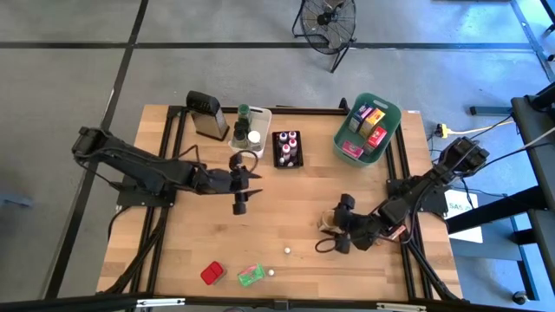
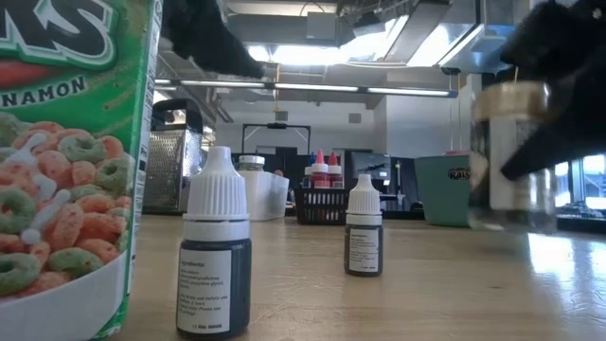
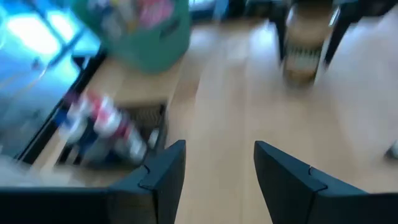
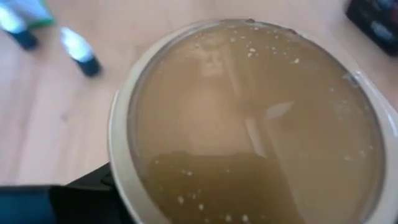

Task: Pick & Place Kitchen Items
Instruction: Put the gold seasoning bottle into the white bin

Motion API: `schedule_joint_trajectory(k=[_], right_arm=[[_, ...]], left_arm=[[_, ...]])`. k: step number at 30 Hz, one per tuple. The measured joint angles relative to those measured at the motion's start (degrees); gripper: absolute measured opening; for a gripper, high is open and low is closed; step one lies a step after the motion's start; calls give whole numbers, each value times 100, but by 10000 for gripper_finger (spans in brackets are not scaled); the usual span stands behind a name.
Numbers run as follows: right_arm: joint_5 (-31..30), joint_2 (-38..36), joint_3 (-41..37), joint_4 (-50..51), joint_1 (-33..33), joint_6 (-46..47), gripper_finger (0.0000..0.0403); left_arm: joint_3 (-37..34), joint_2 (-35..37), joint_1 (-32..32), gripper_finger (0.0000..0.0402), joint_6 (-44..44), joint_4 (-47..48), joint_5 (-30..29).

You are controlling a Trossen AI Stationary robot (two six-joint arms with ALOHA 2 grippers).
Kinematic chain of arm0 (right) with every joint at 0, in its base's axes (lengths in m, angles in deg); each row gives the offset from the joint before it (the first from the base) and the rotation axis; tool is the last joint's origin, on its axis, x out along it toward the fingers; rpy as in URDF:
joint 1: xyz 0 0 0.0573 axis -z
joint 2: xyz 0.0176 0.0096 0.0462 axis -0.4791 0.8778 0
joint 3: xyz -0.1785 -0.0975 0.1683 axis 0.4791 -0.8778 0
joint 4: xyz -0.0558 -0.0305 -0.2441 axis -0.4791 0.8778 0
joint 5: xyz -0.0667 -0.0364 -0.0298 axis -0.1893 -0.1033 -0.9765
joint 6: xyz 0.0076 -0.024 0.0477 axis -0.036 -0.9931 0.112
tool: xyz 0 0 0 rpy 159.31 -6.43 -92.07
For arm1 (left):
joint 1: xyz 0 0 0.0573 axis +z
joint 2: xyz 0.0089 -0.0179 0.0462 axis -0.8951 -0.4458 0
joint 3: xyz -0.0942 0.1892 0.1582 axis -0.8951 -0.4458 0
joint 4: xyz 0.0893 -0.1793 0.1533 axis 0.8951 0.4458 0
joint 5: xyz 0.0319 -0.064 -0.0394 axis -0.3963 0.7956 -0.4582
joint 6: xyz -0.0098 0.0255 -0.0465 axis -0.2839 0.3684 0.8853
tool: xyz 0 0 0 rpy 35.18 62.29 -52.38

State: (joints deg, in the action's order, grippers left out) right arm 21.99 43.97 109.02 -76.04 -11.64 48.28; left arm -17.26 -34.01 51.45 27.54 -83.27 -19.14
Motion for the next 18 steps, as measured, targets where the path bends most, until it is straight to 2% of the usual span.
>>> schedule_joint_trajectory(k=[6,9,15,18], right_arm=[[536,0,168,-728,351,-1304,285],[717,0,380,-744,565,-1836,286],[1143,0,794,-736,1041,-2911,285],[1434,0,972,-726,1299,-3315,285]], left_arm=[[-712,-26,382,184,-707,-2338,1262],[-883,-123,491,184,-801,-3195,1474],[-914,-564,541,184,-976,-4131,1517],[-914,-917,532,184,-1048,-4840,1984]])
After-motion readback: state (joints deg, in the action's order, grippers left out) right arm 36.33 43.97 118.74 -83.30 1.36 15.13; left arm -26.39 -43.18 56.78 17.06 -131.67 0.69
